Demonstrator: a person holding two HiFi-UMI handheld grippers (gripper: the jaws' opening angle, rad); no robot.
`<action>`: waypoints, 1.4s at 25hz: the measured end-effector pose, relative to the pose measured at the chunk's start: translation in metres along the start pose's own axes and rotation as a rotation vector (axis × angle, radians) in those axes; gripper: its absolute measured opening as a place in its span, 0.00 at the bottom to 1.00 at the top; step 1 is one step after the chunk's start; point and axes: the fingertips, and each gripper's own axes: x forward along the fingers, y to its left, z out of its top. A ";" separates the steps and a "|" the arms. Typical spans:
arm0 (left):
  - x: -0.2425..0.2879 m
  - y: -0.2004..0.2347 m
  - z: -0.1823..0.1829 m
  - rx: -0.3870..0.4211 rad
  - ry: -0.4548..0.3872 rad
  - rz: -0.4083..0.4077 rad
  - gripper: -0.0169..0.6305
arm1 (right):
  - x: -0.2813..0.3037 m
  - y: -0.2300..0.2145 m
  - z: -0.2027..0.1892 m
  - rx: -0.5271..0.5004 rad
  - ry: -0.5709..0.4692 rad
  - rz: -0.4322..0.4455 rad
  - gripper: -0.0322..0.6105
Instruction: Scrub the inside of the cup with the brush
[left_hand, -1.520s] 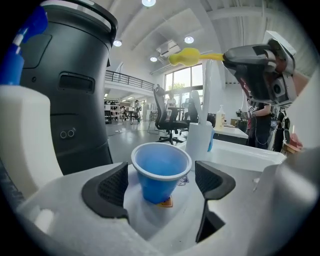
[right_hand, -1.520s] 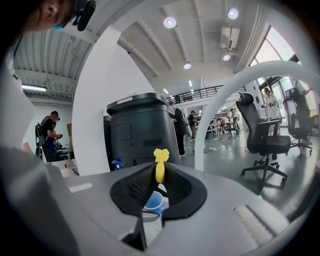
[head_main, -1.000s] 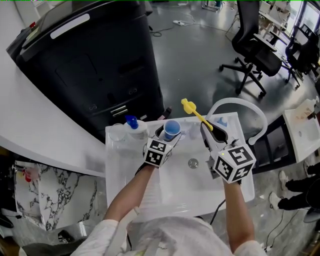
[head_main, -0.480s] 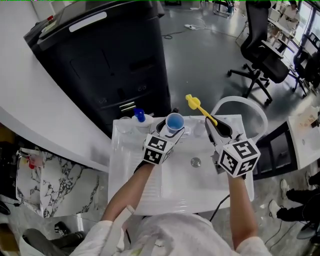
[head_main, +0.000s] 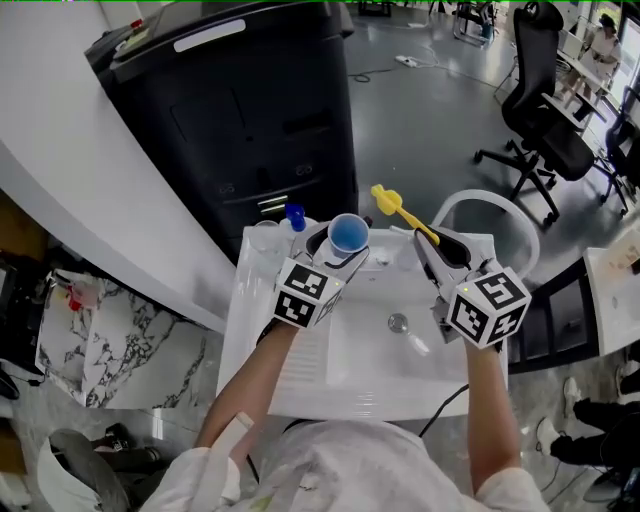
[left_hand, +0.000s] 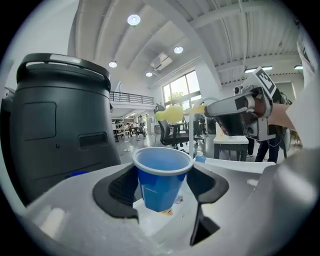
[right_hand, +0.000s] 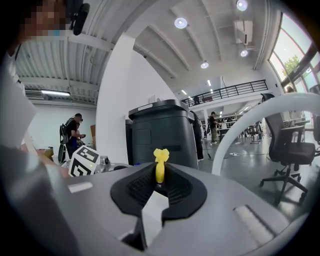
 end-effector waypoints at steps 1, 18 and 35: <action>-0.006 0.002 0.002 0.013 0.004 0.011 0.50 | -0.001 0.002 0.002 -0.002 -0.003 0.016 0.10; -0.047 0.012 0.005 0.174 0.091 0.045 0.50 | -0.008 0.056 0.011 -0.253 0.144 0.340 0.10; -0.031 -0.024 -0.013 0.340 0.180 -0.053 0.49 | 0.006 0.069 -0.012 -0.616 0.455 0.498 0.10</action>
